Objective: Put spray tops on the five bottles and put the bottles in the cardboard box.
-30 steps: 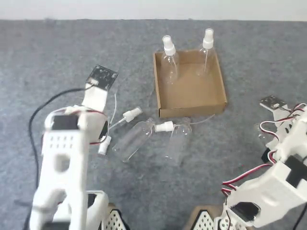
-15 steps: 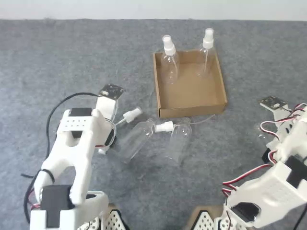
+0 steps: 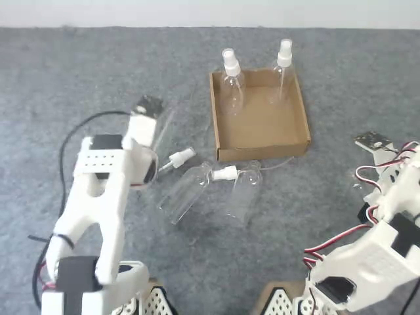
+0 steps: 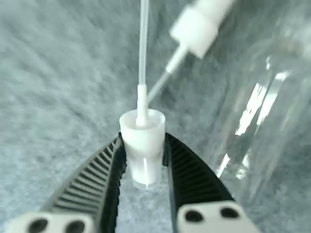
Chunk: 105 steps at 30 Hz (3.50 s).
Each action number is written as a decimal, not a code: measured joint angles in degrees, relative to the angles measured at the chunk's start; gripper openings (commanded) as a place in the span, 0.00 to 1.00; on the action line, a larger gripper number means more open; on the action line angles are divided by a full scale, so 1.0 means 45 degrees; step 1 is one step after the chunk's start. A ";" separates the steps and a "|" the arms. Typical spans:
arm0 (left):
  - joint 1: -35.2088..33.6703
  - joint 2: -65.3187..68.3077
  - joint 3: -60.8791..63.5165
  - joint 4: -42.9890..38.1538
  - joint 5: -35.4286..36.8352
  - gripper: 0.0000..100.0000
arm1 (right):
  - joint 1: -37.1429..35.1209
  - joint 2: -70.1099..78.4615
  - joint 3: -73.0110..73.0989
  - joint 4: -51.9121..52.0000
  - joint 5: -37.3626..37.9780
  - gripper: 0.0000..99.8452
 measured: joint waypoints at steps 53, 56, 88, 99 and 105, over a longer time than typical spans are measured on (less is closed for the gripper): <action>-0.0020 0.9709 -0.9338 -0.3497 0.2071 0.01 | 0.0000 -0.0039 0.0176 -0.0098 0.0000 0.06; -0.0078 1.0022 -0.9338 -0.3692 0.1563 0.01 | 0.0000 -0.0039 0.0176 -0.0098 0.0000 0.06; -0.3184 0.6037 -0.9338 0.3223 -0.0977 0.13 | 0.0000 -0.0039 0.0176 -0.0098 0.0000 0.06; -0.3106 0.8049 -0.9162 0.3341 -0.1719 0.15 | 0.0000 -0.0039 0.0176 -0.0098 0.0000 0.06; -0.2833 0.9612 -0.9162 0.2774 -0.1719 0.13 | 0.0000 -0.0039 0.0176 -0.0098 0.0000 0.06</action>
